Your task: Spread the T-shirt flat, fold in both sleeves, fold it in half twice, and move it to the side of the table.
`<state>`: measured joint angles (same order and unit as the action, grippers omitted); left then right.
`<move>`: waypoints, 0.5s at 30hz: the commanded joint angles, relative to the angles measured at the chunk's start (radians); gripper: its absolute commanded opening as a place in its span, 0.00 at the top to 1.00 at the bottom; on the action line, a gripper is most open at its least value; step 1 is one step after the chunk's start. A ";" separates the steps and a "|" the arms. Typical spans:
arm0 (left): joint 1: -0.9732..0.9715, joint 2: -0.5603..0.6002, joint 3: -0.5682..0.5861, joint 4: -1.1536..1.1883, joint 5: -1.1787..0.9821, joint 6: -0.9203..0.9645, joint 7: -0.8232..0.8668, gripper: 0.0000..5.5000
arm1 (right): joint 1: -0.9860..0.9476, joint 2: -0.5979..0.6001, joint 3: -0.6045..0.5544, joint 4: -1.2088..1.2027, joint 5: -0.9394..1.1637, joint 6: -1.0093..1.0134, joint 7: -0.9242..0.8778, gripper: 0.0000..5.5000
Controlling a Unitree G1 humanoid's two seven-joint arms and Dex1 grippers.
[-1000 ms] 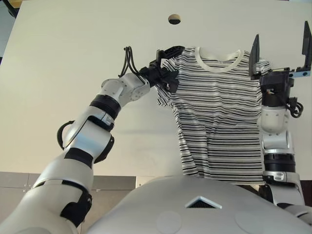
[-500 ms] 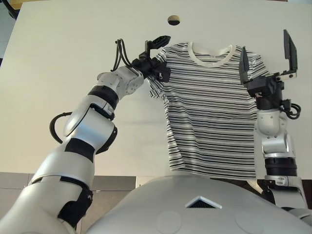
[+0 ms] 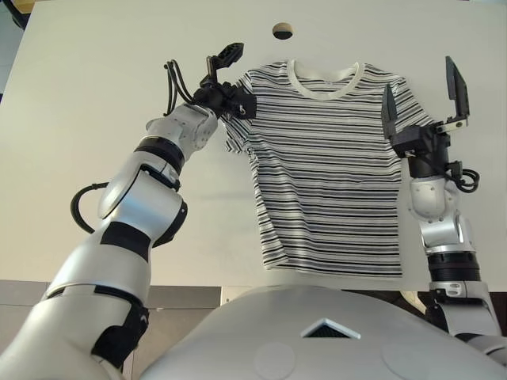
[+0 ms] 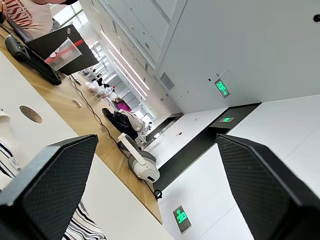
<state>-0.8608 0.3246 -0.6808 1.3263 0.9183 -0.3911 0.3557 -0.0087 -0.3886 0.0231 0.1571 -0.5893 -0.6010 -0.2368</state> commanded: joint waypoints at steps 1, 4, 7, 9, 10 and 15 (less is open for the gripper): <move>-0.038 0.040 0.022 -0.020 -0.020 -0.024 0.115 0.09 | -0.021 -0.023 -0.007 0.021 -0.012 0.032 -0.010 0.20; 0.015 0.105 0.112 -0.181 -0.128 -0.246 0.184 0.09 | -0.006 -0.018 0.005 -0.023 -0.002 0.040 0.009 0.20; 0.249 0.256 0.161 -0.632 -0.335 -0.465 -0.023 0.09 | 0.018 -0.041 0.085 -0.046 -0.024 0.032 0.099 0.20; 0.386 0.336 0.132 -0.889 -0.432 -0.486 -0.192 0.09 | 0.040 -0.079 0.110 -0.059 -0.044 0.036 0.151 0.20; 0.445 0.371 0.111 -0.997 -0.441 -0.481 -0.263 0.09 | 0.054 -0.116 0.116 -0.073 -0.060 0.045 0.194 0.20; 0.558 0.386 0.115 -1.221 -0.444 -0.406 -0.483 0.09 | 0.153 -0.334 0.133 -0.232 -0.090 0.108 0.509 0.20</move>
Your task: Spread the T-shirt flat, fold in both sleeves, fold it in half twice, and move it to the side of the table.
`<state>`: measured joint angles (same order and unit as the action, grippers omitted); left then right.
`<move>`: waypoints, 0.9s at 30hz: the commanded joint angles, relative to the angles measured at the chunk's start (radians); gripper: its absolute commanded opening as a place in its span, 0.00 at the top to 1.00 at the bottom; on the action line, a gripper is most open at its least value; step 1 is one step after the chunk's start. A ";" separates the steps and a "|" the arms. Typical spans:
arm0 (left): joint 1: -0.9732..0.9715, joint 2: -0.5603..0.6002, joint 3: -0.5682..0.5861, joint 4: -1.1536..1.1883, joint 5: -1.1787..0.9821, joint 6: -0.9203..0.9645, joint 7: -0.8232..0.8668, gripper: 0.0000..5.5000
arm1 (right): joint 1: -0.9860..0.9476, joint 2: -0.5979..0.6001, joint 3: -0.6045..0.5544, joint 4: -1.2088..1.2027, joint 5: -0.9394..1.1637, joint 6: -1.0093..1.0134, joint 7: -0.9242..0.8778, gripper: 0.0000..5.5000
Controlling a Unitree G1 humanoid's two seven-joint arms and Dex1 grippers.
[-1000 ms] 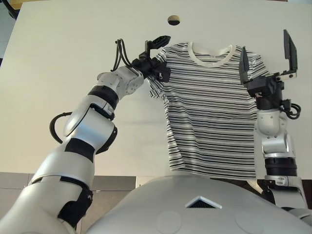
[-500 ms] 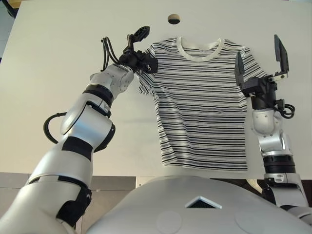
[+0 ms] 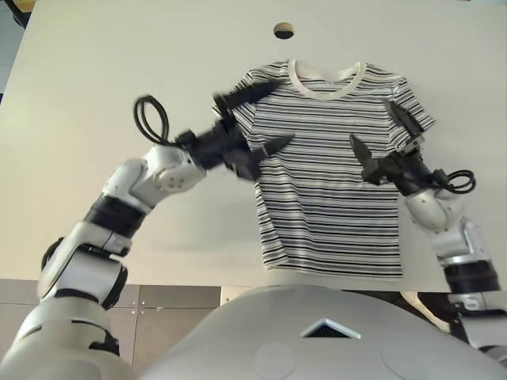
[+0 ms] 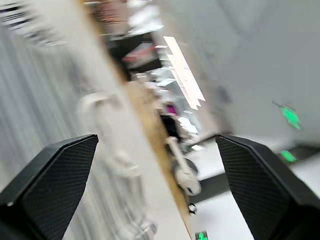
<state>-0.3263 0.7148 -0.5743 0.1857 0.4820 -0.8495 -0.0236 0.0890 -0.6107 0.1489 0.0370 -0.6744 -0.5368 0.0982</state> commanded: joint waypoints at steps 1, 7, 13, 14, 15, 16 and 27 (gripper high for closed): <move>0.026 -0.020 0.009 -0.099 -0.006 0.067 -0.132 0.09 | 0.068 -0.141 0.017 -0.145 -0.001 0.057 0.232 0.20; -0.006 -0.070 -0.029 -0.129 0.053 0.091 -0.305 0.09 | 0.056 -0.200 0.109 -0.203 -0.019 0.100 0.454 0.20; 0.008 0.003 -0.112 -0.096 0.116 0.023 -0.512 0.09 | -0.017 -0.190 0.197 -0.159 -0.052 0.099 0.515 0.20; 0.021 0.023 -0.120 -0.099 0.111 0.010 -0.541 0.09 | -0.027 -0.191 0.207 -0.149 -0.057 0.100 0.518 0.20; 0.035 0.041 -0.120 -0.103 0.102 0.003 -0.562 0.09 | -0.036 -0.192 0.215 -0.137 -0.059 0.102 0.518 0.20; 0.048 0.054 -0.115 -0.108 0.095 0.000 -0.575 0.09 | -0.042 -0.195 0.221 -0.127 -0.065 0.104 0.517 0.20; 0.186 0.188 0.037 -0.169 0.048 0.043 -0.583 0.09 | -0.042 -0.231 0.222 -0.113 -0.074 0.130 0.514 0.20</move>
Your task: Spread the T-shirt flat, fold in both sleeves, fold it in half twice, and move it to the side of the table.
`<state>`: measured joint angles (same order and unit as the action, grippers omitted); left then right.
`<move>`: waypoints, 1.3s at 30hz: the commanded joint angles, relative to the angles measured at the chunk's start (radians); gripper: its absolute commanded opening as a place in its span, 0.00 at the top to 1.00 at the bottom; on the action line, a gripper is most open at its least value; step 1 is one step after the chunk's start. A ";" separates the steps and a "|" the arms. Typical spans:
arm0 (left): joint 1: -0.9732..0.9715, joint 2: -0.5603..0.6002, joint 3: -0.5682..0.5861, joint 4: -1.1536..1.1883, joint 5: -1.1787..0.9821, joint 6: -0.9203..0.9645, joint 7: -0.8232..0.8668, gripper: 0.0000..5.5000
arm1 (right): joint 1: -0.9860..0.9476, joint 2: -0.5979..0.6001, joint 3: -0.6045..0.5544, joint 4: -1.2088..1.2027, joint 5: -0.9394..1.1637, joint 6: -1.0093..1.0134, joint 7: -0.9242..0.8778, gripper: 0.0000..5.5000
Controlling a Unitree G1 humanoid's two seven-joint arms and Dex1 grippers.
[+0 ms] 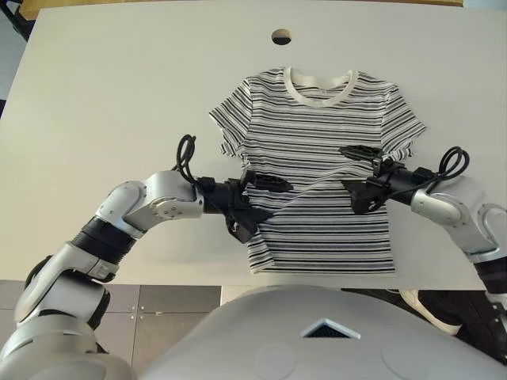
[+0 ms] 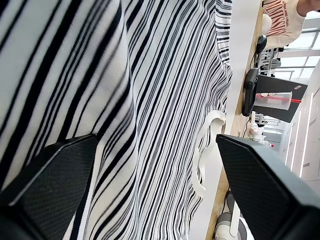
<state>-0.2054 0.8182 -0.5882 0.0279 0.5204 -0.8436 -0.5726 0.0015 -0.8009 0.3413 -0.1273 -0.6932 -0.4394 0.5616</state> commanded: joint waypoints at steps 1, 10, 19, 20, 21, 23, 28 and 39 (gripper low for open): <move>0.073 0.094 0.066 -0.017 0.006 0.043 -0.034 0.09 | 0.051 -0.045 0.027 0.050 -0.057 0.036 0.048 0.20; 0.230 0.213 0.270 -0.010 -0.027 0.118 0.007 0.09 | 0.063 -0.056 0.032 0.041 -0.050 0.043 0.051 0.20; 0.342 0.266 0.410 0.002 -0.050 0.159 0.032 0.09 | 0.067 -0.055 0.034 0.031 -0.048 0.049 0.054 0.20; 0.341 0.264 0.418 0.004 -0.043 0.162 0.036 0.09 | 0.064 -0.054 0.035 0.032 -0.047 0.048 0.053 0.20; 0.328 0.254 0.419 0.004 -0.040 0.156 0.040 0.09 | 0.062 -0.052 0.035 0.033 -0.048 0.050 0.049 0.20; 0.273 0.186 0.429 -0.049 -0.091 0.151 0.068 0.09 | 0.063 -0.050 0.036 0.034 -0.050 0.052 0.044 0.20; 0.179 0.055 0.376 -0.183 -0.245 0.156 0.042 0.09 | 0.068 -0.051 0.043 0.049 -0.057 0.045 0.033 0.20; 0.090 -0.022 0.065 -0.056 -0.111 0.031 -0.190 0.09 | 0.076 -0.045 0.054 0.032 -0.054 0.051 0.035 0.20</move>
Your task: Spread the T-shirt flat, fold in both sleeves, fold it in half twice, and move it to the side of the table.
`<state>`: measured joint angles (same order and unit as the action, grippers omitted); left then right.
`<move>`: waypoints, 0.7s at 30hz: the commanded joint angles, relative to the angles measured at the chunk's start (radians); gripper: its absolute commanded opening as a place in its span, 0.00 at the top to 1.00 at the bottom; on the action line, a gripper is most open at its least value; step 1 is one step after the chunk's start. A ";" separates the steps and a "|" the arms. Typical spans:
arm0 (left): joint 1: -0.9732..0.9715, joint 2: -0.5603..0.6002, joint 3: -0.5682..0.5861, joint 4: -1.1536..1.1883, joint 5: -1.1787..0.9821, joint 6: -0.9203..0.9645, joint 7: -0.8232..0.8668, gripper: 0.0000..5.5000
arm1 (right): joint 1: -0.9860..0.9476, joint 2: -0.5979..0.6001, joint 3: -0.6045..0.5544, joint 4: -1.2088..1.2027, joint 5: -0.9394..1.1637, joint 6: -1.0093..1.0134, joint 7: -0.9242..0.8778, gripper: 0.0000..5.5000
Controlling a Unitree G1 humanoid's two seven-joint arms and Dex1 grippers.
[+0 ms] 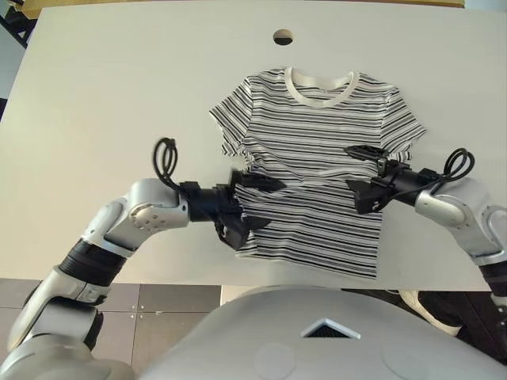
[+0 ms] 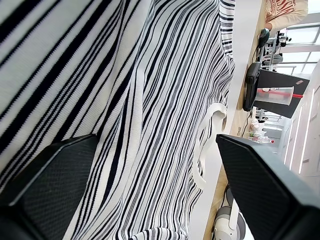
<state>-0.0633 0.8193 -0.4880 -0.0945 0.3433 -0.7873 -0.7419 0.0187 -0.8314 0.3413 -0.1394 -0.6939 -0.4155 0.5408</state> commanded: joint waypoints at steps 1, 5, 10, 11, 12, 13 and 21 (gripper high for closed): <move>-0.060 -0.028 -0.042 0.085 0.076 -0.030 -0.021 0.09 | 0.060 -0.015 0.054 0.041 -0.053 0.028 0.058 0.20; -0.059 0.016 -0.025 0.118 0.114 -0.059 -0.023 0.09 | 0.067 -0.029 0.049 0.024 -0.043 0.034 0.073 0.20; 0.036 0.148 0.104 0.049 0.049 -0.034 -0.001 0.09 | 0.098 -0.053 0.045 0.011 -0.039 0.034 0.074 0.20; 0.076 0.188 0.148 0.027 0.021 -0.025 0.005 0.09 | 0.103 -0.055 0.047 0.015 -0.039 0.032 0.071 0.20; 0.126 0.228 0.206 0.000 -0.020 -0.012 0.014 0.09 | 0.107 -0.056 0.049 0.017 -0.041 0.031 0.068 0.20; 0.172 0.257 0.255 -0.024 -0.061 0.001 0.020 0.09 | 0.110 -0.056 0.050 0.019 -0.043 0.030 0.066 0.20; 0.366 0.288 0.472 0.058 -0.008 0.092 0.100 0.09 | 0.084 -0.047 0.058 0.014 -0.034 0.030 0.077 0.20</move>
<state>0.3081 1.1115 -0.0199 -0.0683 0.2901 -0.7037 -0.6561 0.0515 -0.8636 0.3384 -0.1787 -0.6919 -0.3992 0.5400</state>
